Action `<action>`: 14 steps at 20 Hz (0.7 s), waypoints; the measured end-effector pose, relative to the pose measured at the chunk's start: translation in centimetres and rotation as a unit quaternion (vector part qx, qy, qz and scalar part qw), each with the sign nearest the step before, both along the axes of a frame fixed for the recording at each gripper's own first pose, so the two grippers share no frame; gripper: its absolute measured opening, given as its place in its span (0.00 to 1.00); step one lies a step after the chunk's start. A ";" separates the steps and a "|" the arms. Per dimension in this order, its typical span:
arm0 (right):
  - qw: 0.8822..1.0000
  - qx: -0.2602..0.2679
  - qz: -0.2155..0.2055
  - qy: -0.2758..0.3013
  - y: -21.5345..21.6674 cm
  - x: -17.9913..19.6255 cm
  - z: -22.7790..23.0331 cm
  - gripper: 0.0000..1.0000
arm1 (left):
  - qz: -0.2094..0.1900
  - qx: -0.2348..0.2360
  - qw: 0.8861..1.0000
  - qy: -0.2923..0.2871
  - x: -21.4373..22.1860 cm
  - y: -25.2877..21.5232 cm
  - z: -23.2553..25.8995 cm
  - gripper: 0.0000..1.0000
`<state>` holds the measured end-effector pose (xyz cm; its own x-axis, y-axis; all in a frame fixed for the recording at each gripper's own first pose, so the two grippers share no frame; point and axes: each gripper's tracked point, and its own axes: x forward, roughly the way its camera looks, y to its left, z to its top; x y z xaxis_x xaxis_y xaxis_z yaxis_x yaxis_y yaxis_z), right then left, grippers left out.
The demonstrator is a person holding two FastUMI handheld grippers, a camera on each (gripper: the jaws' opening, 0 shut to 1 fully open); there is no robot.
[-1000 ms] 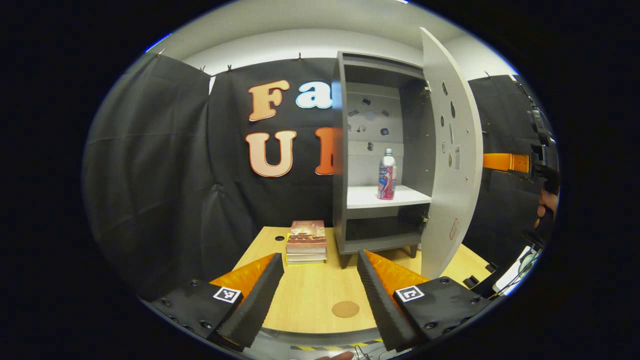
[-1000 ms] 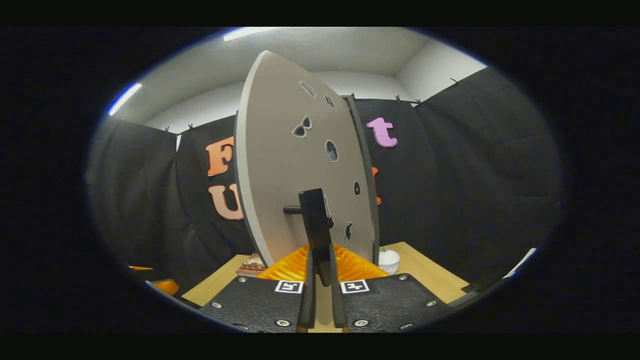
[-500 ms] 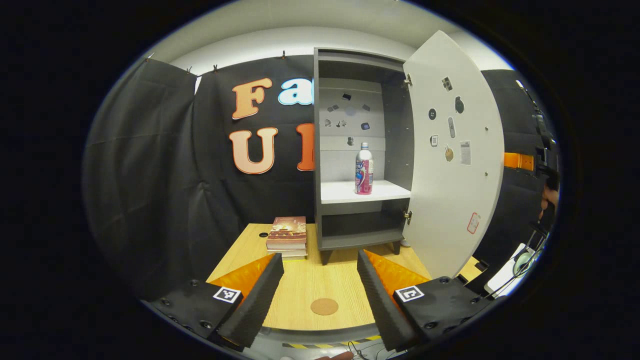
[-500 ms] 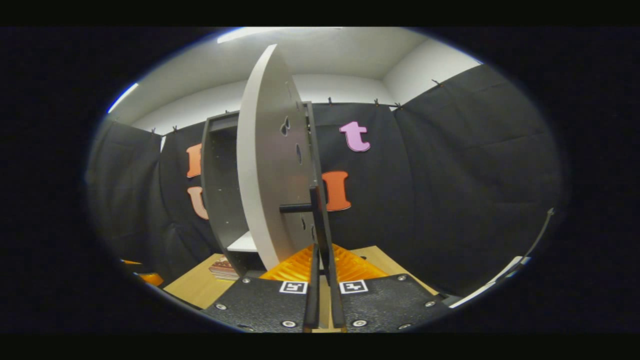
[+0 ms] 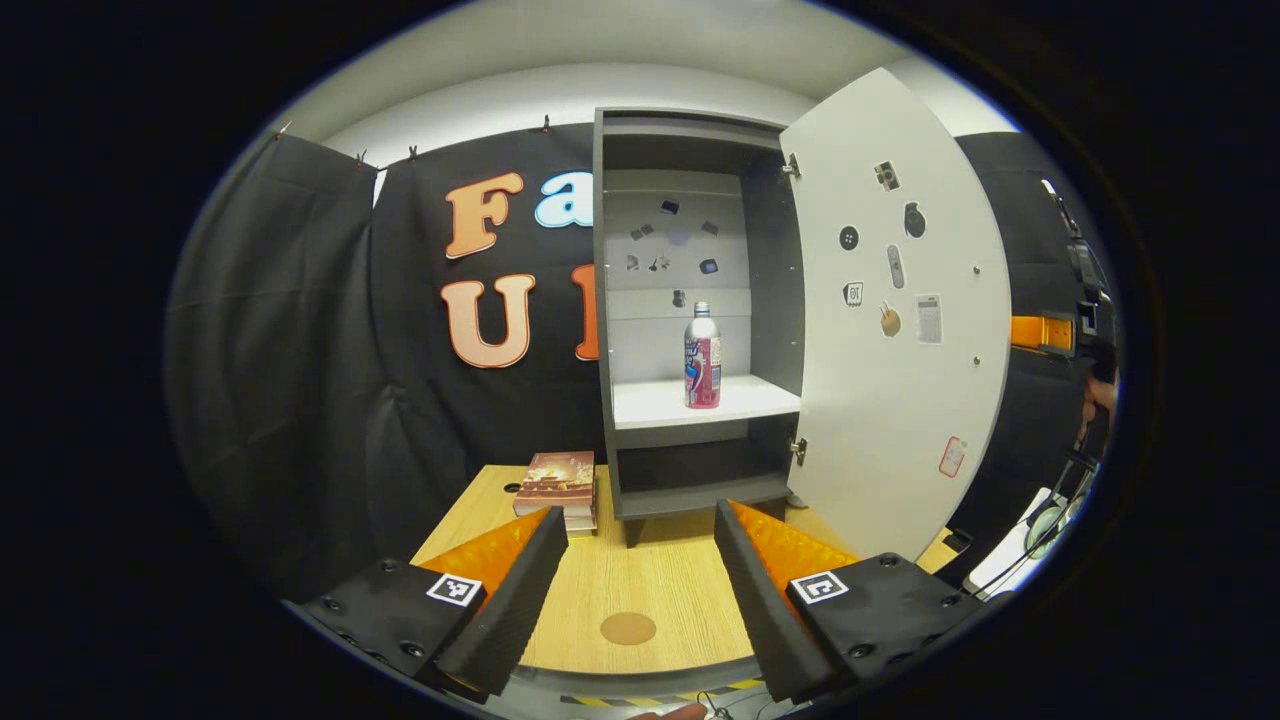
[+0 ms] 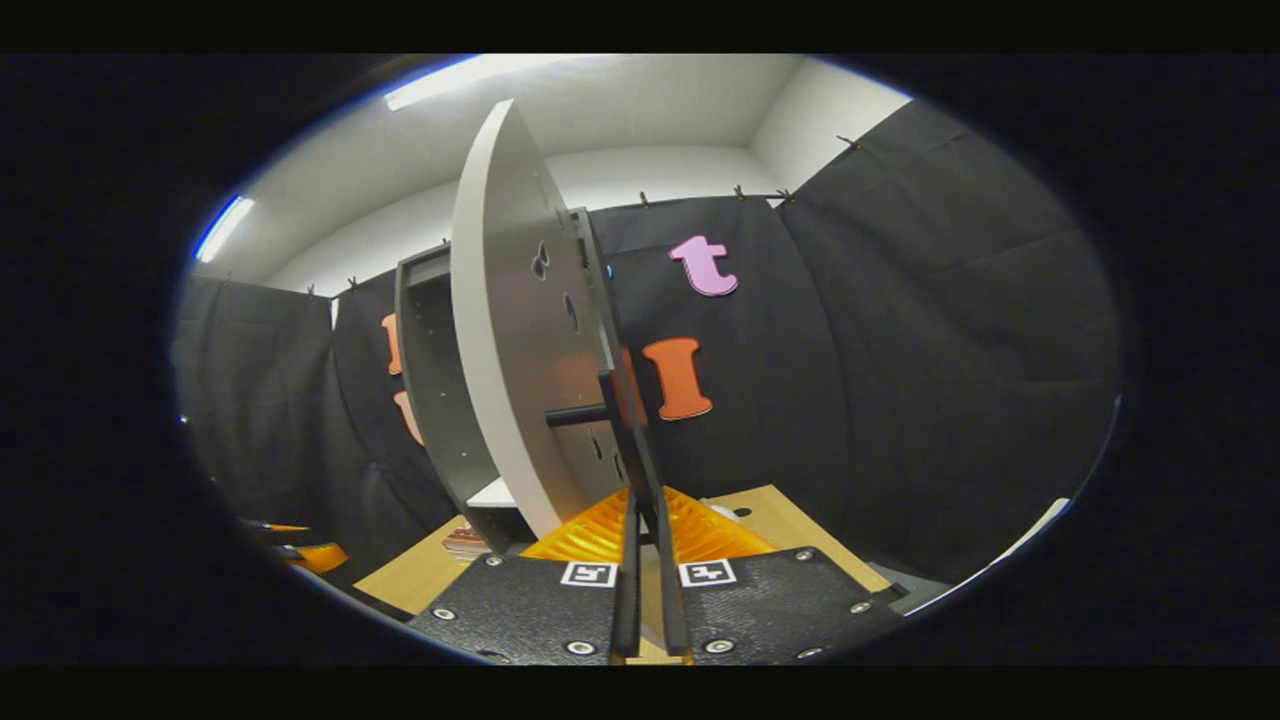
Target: Open the cabinet door with the right hand, grasp the bottle in the cabinet with the left hand and place it on the coaster, then close the cabinet door with the right hand.
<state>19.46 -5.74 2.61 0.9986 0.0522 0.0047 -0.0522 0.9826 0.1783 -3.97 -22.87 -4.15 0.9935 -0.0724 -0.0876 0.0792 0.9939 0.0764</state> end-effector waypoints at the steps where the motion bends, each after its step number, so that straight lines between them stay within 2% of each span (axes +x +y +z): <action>1: 1.000 0.001 -0.007 -0.006 -0.2 -0.2 0.2 0.14 | -0.003 -0.002 1.000 0.000 0.7 -0.4 0.0 0.99; 2: 1.000 0.003 -0.007 -0.012 0.0 -0.2 0.3 0.14 | -0.002 -0.001 1.000 -0.001 1.5 -0.7 0.1 0.94; 3: 1.000 0.000 -0.009 -0.016 0.3 -0.4 0.4 0.14 | -0.005 -0.001 1.000 -0.003 2.4 -1.1 0.3 0.96; 5: 0.999 -0.016 -0.026 -0.025 -0.4 -0.8 0.6 0.00 | -0.010 0.002 1.000 -0.013 4.5 -2.0 1.1 0.94; 8: 0.998 -0.027 -0.030 -0.044 -0.1 -1.0 1.5 0.09 | -0.018 0.005 0.999 -0.033 8.8 -3.7 2.2 0.94; 10: 0.998 -0.042 -0.022 -0.043 0.6 -1.2 1.4 0.00 | -0.027 0.004 0.999 -0.039 11.8 -5.3 2.7 0.94; 11: 0.998 -0.052 -0.020 -0.042 0.8 -1.3 1.2 0.04 | -0.029 0.006 0.999 -0.044 13.5 -5.9 3.0 0.94; 14: 0.997 -0.059 -0.009 -0.047 1.5 -1.1 1.5 0.06 | -0.044 0.011 0.998 -0.053 18.7 -8.6 3.7 0.96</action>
<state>18.38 -4.20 4.09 0.9949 0.0394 0.0923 -0.0448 0.9973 0.0575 14.74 -31.48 -0.45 0.9870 -0.1600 0.0153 0.1574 0.9814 0.1101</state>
